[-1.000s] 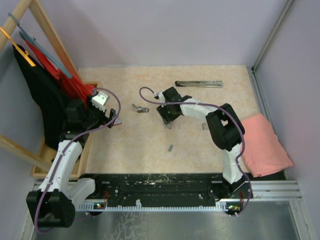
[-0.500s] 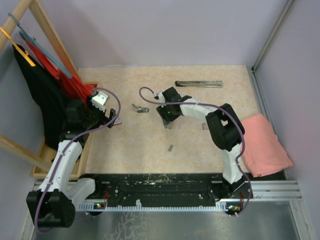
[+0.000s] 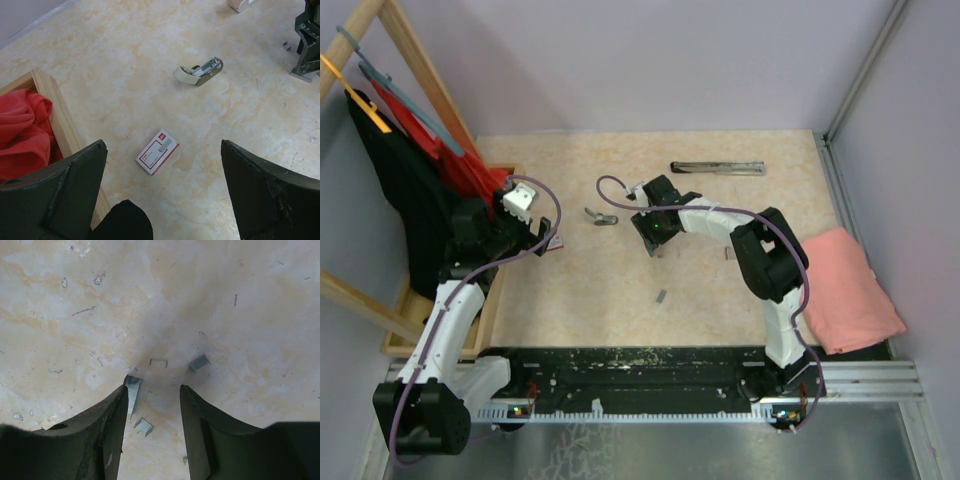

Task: Unload the staples from the stapler
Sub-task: Pick up the staple from the center of the board.

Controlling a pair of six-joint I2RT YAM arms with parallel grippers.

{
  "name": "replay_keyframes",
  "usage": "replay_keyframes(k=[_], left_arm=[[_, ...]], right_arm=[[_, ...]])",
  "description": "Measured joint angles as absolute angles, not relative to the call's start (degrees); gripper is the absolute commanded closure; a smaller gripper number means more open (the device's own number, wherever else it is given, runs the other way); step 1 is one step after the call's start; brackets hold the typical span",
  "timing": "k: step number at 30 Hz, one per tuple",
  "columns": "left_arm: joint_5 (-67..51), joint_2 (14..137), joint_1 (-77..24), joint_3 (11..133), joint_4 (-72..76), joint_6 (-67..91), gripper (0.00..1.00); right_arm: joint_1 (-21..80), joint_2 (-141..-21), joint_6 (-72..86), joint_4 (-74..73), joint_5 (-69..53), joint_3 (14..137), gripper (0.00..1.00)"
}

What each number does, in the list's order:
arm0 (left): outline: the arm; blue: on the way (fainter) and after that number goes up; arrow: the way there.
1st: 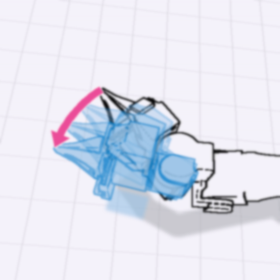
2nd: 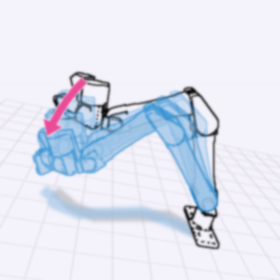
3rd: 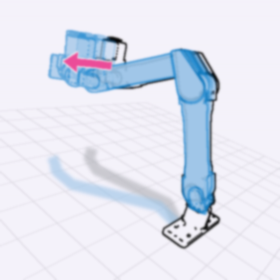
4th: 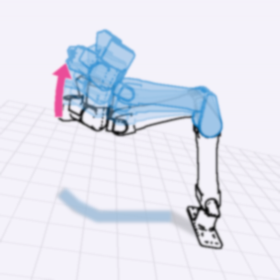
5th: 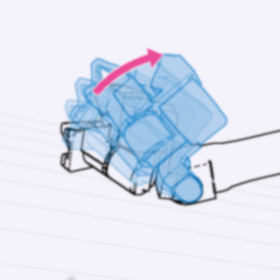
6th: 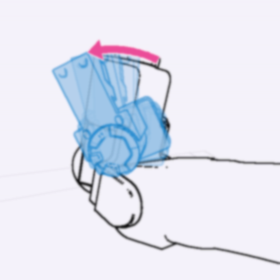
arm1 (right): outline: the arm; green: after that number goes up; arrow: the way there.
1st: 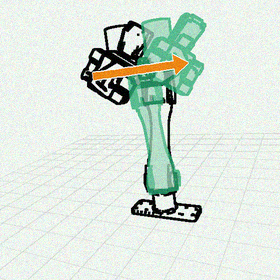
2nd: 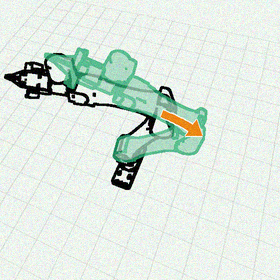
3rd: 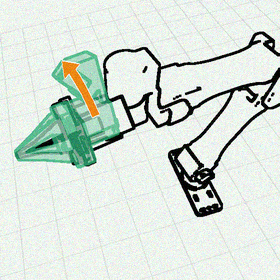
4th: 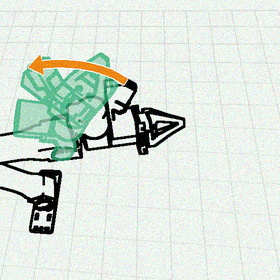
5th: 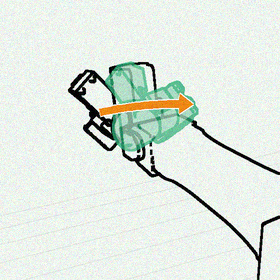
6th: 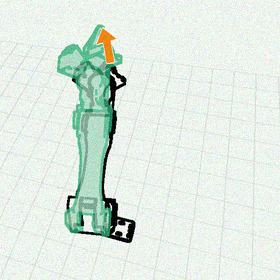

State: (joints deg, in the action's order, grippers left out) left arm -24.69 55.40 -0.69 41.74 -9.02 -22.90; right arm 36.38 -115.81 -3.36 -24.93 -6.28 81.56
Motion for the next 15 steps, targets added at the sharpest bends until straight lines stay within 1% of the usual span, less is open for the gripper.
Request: replay_keyframes(k=[13,15], left_arm=[[-24.71,55.40,-0.56,41.74,-9.02,-22.90,0.01],[-24.71,55.40,-0.54,41.74,-9.02,-22.87,0.01]], right_arm=[[36.38,-115.96,-3.38,-24.93,-6.28,81.56,0.59],[36.38,-116.03,-3.38,-24.93,-6.28,81.56,0.62]])
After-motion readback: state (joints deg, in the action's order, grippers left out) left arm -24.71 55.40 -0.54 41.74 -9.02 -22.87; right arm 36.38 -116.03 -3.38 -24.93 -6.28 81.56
